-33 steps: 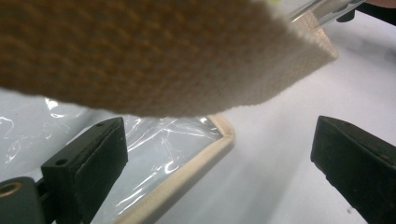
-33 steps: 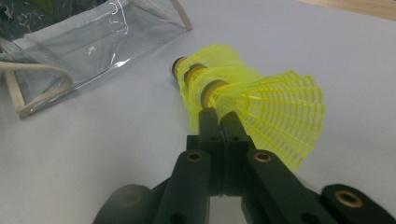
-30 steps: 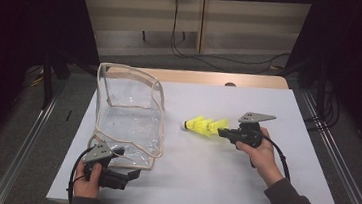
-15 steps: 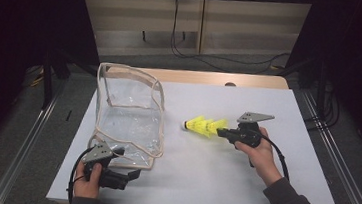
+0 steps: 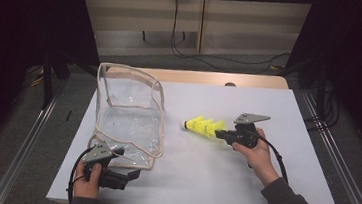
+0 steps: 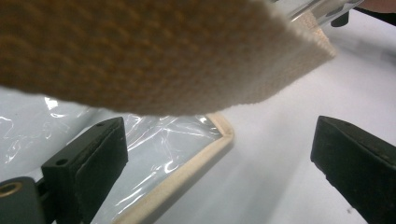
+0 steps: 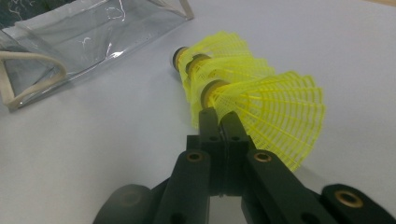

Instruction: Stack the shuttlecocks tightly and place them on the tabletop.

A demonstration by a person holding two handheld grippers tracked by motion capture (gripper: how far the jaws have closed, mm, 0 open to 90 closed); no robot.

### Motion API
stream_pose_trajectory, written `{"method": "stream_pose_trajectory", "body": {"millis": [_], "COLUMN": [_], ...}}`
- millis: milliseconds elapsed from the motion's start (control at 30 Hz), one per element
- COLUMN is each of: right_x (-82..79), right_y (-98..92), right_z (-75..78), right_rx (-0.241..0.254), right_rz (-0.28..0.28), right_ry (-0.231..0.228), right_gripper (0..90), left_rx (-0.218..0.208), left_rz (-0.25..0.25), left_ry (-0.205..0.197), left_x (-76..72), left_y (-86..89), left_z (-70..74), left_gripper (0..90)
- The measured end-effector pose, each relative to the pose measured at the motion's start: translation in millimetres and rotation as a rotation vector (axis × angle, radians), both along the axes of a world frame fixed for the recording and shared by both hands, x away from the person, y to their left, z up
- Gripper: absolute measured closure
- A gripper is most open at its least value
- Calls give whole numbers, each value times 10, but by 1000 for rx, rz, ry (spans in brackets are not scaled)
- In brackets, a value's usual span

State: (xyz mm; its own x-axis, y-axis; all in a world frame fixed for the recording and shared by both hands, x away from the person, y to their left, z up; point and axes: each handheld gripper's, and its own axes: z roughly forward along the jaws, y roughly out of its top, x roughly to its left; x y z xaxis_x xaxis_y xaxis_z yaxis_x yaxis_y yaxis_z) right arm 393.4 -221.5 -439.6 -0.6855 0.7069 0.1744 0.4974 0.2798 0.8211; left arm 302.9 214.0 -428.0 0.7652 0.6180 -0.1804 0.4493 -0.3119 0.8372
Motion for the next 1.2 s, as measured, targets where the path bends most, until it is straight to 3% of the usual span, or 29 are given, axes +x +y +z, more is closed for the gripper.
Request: {"method": "stream_pose_trajectory", "body": {"millis": [633,1200], "right_x": [18,23], "right_y": [39,37], "right_z": [-22,-55], "right_rx": [-3,-28], "right_rz": [-4,-4], "right_ry": [7,42], "right_gripper": [897,882], "left_rx": [0,0], "left_rz": [1,0], "left_ry": [0,0], "left_x": [-1,-2], "left_y": [-1,0], "left_z": [-1,0], "left_gripper": [38,38]}}
